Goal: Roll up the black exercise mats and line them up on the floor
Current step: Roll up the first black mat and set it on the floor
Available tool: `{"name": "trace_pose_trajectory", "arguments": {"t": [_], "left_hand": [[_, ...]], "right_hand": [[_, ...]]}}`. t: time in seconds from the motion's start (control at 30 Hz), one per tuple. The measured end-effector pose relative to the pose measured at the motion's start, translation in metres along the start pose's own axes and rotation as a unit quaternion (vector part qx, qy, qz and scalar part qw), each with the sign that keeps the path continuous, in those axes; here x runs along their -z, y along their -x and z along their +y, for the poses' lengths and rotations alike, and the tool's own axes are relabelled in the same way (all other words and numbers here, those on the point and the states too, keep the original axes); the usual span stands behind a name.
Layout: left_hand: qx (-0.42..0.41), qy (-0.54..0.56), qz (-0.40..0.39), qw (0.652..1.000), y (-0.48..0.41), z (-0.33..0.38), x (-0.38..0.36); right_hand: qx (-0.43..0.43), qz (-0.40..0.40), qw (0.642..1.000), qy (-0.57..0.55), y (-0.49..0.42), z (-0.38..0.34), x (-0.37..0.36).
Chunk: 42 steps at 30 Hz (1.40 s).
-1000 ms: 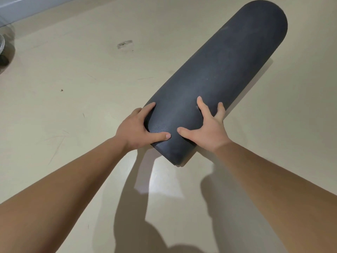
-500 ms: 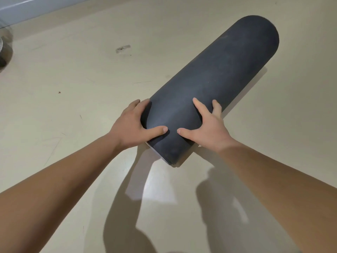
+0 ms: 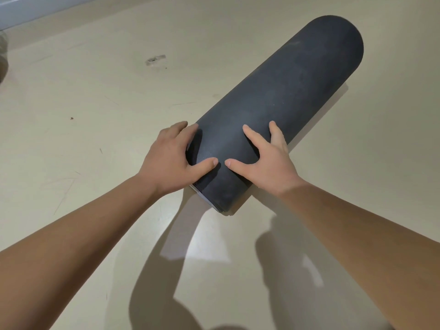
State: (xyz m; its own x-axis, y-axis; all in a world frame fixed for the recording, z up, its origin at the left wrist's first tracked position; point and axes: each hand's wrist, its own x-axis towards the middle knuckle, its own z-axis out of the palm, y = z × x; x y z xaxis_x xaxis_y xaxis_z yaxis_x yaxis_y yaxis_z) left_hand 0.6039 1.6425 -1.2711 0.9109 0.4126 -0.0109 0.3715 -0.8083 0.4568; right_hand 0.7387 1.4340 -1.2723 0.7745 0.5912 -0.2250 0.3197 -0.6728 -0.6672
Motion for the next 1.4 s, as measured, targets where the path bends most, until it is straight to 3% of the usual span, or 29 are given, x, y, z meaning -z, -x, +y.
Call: {"name": "trace_pose_trajectory", "arguments": {"t": [0.13,0.27,0.57,0.8,1.13,1.27,1.4], "left_hand": [[0.006,0.001,-0.062,0.998,0.000,0.006,-0.010],[0.061,0.086,-0.091,0.990,-0.008,-0.008,-0.005],[0.146,0.148,-0.096,0.973,-0.016,-0.038,-0.017],[0.115,0.145,-0.142,0.972,-0.020,-0.033,-0.016],[0.120,0.078,-0.172,0.975,-0.027,-0.036,-0.012],[0.101,0.086,-0.168,0.977,-0.030,-0.036,-0.001],[0.071,0.113,-0.136,0.982,-0.023,-0.037,0.009]], "right_hand": [[-0.011,-0.047,0.998,0.037,-0.003,-0.005,0.007],[0.014,-0.063,0.992,0.105,-0.009,-0.014,0.002],[0.022,-0.074,0.960,0.269,-0.030,-0.031,-0.016],[0.011,-0.077,0.941,0.331,-0.037,-0.031,-0.034],[0.035,-0.058,0.943,0.325,-0.040,-0.027,-0.039],[0.054,-0.066,0.960,0.266,-0.038,-0.025,-0.026],[0.101,-0.020,0.980,0.170,-0.030,-0.024,-0.015]]}}
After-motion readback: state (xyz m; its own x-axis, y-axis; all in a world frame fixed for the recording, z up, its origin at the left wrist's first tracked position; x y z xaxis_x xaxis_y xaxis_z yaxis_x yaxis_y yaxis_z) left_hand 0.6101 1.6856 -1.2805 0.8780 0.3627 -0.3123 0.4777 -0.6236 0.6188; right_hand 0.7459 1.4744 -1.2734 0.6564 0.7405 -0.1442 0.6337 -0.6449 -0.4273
